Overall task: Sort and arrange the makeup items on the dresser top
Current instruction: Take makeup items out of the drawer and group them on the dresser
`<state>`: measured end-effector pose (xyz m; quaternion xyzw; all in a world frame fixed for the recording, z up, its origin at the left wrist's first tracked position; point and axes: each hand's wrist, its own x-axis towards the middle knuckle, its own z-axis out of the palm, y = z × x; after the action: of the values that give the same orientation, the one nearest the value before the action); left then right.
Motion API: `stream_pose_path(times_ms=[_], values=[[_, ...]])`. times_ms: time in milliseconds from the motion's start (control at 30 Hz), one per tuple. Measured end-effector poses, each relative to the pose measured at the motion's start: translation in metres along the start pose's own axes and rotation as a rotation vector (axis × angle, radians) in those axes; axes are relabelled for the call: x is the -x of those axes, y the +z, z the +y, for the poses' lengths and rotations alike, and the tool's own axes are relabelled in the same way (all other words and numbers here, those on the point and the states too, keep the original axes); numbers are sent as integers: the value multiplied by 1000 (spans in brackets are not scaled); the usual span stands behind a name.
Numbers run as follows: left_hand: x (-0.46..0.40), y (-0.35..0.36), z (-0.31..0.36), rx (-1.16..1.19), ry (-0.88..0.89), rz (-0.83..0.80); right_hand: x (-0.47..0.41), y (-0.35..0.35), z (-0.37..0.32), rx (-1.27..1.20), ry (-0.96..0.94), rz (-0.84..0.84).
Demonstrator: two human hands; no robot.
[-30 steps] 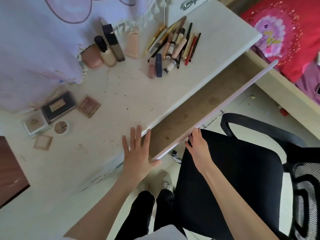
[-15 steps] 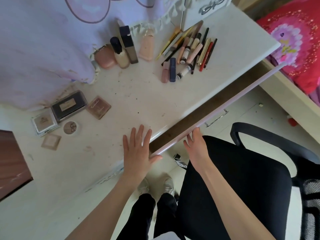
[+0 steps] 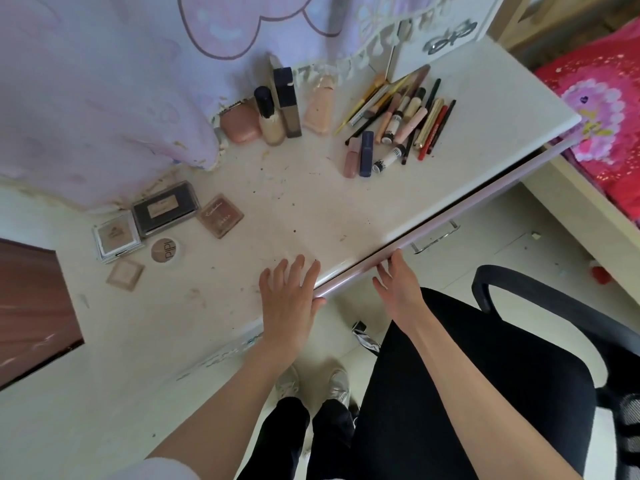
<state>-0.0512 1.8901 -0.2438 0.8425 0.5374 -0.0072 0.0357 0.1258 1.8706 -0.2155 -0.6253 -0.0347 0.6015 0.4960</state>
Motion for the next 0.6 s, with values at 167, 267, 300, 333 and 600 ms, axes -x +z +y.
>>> stream_pose_path(times_ms=[167, 267, 300, 333, 600], values=[[-3, -15, 4, 32, -45, -147, -1, -17, -2, 196, 26, -53], [-4, -24, -2, 104, -21, -298, 5, -24, -9, 490, -4, -84], [-4, -31, -5, 130, -4, -369, 12, -23, -14, 579, -36, -85], [-1, -37, -9, 162, 8, -423, 18, -18, -19, 660, -74, -78], [70, -112, -71, 365, -174, -69, 104, 83, -35, 1303, -628, -284]])
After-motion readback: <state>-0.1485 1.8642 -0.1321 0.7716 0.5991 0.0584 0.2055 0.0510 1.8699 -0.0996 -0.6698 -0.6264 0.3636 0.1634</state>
